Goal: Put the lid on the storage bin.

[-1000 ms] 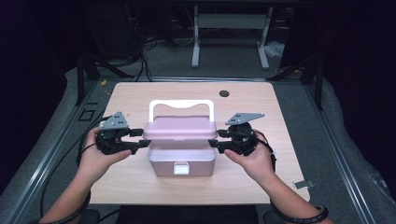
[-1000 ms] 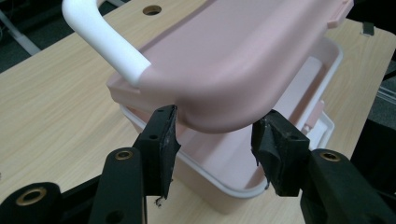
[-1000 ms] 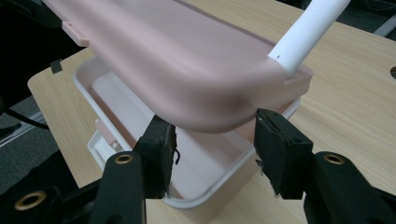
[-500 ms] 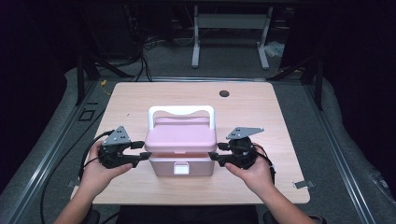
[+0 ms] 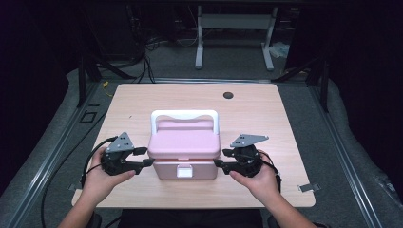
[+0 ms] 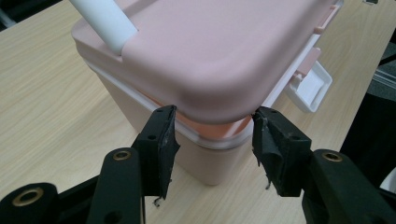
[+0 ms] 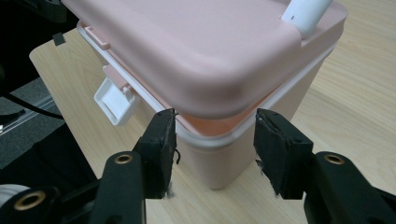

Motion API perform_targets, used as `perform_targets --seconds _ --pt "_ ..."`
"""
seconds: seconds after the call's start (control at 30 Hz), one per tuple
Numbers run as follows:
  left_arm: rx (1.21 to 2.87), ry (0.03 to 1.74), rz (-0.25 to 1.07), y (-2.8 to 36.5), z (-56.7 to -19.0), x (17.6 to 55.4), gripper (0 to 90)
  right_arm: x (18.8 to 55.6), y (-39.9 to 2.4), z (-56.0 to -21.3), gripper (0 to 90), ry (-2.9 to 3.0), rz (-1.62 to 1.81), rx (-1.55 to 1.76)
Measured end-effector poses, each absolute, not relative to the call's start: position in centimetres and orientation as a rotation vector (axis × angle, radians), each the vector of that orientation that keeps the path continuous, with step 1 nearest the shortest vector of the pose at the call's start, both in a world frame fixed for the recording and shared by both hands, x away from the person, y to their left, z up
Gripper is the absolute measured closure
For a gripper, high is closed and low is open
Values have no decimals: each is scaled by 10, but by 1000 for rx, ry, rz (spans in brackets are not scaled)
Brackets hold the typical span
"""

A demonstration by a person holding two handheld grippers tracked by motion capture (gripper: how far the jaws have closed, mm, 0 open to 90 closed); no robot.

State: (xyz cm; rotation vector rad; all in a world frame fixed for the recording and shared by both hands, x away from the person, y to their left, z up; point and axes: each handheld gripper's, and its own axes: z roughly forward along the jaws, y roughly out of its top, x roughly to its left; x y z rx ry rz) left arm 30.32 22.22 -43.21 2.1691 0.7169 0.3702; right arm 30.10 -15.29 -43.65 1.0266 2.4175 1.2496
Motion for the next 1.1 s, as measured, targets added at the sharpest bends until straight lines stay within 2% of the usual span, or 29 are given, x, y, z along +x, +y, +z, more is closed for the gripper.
perform_targets --seconds 0.57,1.1 --pt "2199 741 348 234 -437 299 472 297 -164 -434 478 2397 1233 1057" --pt "2126 852 377 278 -424 308 491 304 -185 -426 446 2370 1072 1039"
